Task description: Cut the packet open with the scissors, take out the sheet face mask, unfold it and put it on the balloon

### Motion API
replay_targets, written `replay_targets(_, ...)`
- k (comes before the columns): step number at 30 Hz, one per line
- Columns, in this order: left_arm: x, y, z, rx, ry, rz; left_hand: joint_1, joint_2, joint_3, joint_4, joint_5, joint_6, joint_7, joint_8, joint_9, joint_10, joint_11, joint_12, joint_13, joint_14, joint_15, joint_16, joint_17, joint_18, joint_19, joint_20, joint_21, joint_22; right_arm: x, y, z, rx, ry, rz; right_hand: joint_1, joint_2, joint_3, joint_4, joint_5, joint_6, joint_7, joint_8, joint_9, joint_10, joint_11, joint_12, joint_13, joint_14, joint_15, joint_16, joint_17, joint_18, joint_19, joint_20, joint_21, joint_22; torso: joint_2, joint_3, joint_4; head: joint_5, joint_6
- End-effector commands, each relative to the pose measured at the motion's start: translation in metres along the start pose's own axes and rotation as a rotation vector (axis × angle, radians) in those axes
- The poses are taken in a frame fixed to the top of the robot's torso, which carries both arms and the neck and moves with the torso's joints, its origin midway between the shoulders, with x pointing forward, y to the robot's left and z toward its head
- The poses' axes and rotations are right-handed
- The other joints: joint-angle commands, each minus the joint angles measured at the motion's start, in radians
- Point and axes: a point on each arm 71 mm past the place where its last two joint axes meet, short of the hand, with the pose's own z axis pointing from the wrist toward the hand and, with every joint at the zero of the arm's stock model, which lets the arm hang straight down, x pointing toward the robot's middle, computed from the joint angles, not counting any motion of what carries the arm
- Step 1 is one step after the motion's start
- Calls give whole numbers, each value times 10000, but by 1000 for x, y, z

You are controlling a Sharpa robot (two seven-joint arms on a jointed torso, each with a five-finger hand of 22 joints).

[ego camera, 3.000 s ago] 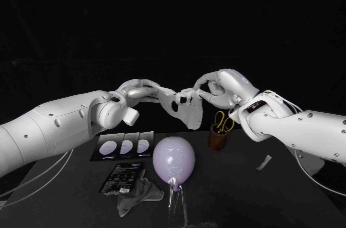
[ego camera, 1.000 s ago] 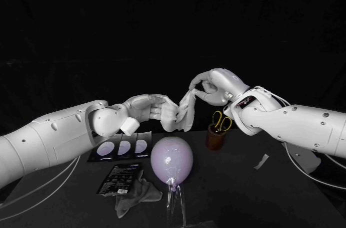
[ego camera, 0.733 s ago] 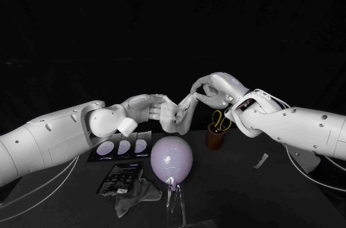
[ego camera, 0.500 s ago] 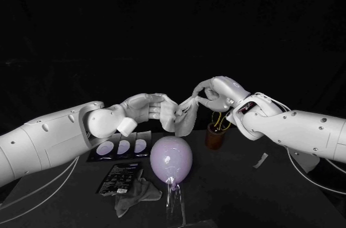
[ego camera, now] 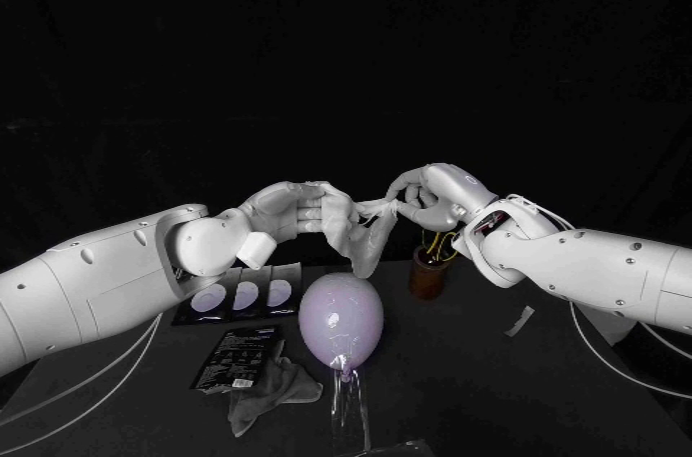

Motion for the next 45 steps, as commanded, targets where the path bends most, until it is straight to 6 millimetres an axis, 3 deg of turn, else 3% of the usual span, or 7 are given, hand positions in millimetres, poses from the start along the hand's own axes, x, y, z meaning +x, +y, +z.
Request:
replay_targets(1, 1, -4, 1, 476, -289, -342, -17, 39, 2, -32, -37, -63, 1311, 52, 1090, -90, -23, -75, 5, -30, 32, -56, -17, 74, 5, 61, -55, 1, 6, -5, -1, 326, 348, 331, 31, -121, 45, 50, 42, -88, 33, -90, -61, -392, -27, -697, -592, -86, 96, -172, -31, 190, -213, 23, -439, 688, 8, -5, 0, -18, -15)
replay_targets(11, 6, -6, 4, 454, -368, -448, 6, 72, -26, -59, -37, -127, 1363, 42, 1095, -302, 33, -233, 8, -167, 70, -216, -26, 78, 237, 68, -16, 28, 26, -15, 1, 772, 833, 659, 153, -315, 330, 93, 33, -481, 255, -498, -348, -728, 189, -2417, -2233, -2038, 302, -2882, -3157, 703, -2105, 214, -4272, -512, -7, 0, 6, -29, -40)
replay_targets(26, 2, -9, 8, 625, -2089, -464, 34, 80, -36, -113, -36, -127, 1425, 53, 1101, -445, 95, -329, 13, -376, 139, -394, -50, 56, 180, 115, -122, -6, 43, -28, 3, 1626, 1377, 878, 311, -224, 47, -23, 27, -619, 579, -1246, -779, -180, 539, -5228, -5404, -3148, 594, -6112, -5766, 716, -2400, 462, -5425, -1309, -9, -4, 0, 27, -43)
replay_targets(34, -5, -10, 8, 943, -3944, -390, 47, 61, -56, -140, -37, -82, 1506, 54, 1090, -529, 179, -378, 29, -739, 260, -686, -101, 46, -111, 235, -383, -22, 31, -21, -10, 2479, -199, 2250, -482, -359, -485, 488, 53, -254, 598, -1345, -872, 666, 487, -5215, -5845, -2361, 559, -5954, -5706, 739, -1890, 495, -5519, -1538, -11, 2, -5, 104, 3)
replay_targets(38, -8, -11, 10, 1133, -4759, -369, 51, 27, -62, -142, -37, -22, 1529, 61, 1074, -484, 213, -352, 37, -864, 329, -802, -119, 24, -530, 328, -660, -38, 25, -2, -16, 2315, -910, 2648, -969, -641, -1045, 830, 186, 27, 315, -1312, -901, 1505, 165, -4140, -5209, -769, 260, -3096, -2977, 760, -1144, 277, -5240, -1493, -17, 8, -8, 107, 39)
replay_targets(41, -10, -11, 11, 1259, -5414, -319, 57, 11, -53, -146, -37, 5, 1532, 63, 1066, -465, 216, -341, 39, -865, 336, -822, -117, 34, -611, 353, -717, -30, 23, 19, -20, 1845, -1217, 2551, -1149, -742, -1381, 1013, 462, 70, 235, -1362, -957, 1622, 91, -3021, -4318, -34, 187, -1217, -993, 367, 6, 141, -2556, -469, -18, 12, -4, 131, 77)
replay_targets(45, -12, -11, 13, 1421, -6043, -246, 72, -65, 1, -162, -38, 119, 1550, 65, 1029, -402, 237, -305, 41, -967, 389, -943, -141, 37, -956, 443, -936, -26, 27, 41, -19, 1294, -1123, 2055, -1429, -887, -1860, 1381, 940, -45, 273, -1445, -1040, 678, 164, -1651, -2928, -183, 250, -952, -838, 355, -62, 158, -2414, -168, -27, 19, 3, 165, 121)
